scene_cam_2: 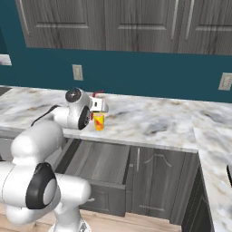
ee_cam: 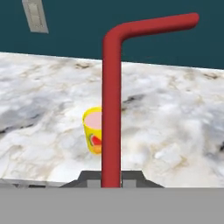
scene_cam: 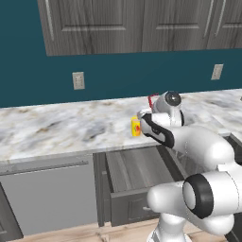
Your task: Pick up the straw from the left drawer and put it inside the smoothie cup.
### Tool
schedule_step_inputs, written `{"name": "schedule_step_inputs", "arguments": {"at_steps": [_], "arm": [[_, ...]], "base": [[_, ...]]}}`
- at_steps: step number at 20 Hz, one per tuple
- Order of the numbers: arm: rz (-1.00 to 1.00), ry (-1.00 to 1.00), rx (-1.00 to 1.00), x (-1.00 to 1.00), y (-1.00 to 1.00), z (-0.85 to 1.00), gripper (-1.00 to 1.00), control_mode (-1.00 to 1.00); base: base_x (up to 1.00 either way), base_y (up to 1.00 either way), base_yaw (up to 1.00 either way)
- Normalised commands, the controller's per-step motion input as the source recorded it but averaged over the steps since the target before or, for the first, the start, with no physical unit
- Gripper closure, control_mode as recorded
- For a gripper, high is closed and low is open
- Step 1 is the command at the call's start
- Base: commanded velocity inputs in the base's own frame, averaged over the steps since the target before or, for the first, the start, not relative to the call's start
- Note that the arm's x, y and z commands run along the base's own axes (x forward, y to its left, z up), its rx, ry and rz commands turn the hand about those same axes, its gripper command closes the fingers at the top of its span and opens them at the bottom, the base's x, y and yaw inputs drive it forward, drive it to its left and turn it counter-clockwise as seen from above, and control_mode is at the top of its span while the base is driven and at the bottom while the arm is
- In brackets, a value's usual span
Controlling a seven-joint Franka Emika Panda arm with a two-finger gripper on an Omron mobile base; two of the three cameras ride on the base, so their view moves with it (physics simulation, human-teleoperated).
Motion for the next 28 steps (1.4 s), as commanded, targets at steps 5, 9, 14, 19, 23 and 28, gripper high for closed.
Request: {"name": "schedule_step_inputs", "arguments": {"at_steps": [5, 9, 14, 19, 23, 28], "arm": [[0.00, -0.14, 0.00, 0.34, 0.00, -0.01, 1.00, -1.00], [0.01, -0.13, 0.01, 0.30, 0.00, 0.00, 1.00, -1.00], [0.11, -0.03, 0.02, 0.14, 0.00, 0.00, 1.00, -1.00], [0.23, 0.01, 0.00, 0.08, 0.00, 0.00, 1.00, -1.00], [0.29, 0.00, 0.00, 0.09, 0.00, 0.04, 1.00, -1.00], [0.23, 0.00, 0.00, 0.11, 0.00, 0.04, 1.00, -1.00]], "base": [[0.00, 0.00, 0.00], [0.00, 0.00, 0.00], [0.00, 0.00, 0.00], [0.00, 0.00, 0.00], [0.00, 0.00, 0.00], [0.00, 0.00, 0.00]]}}
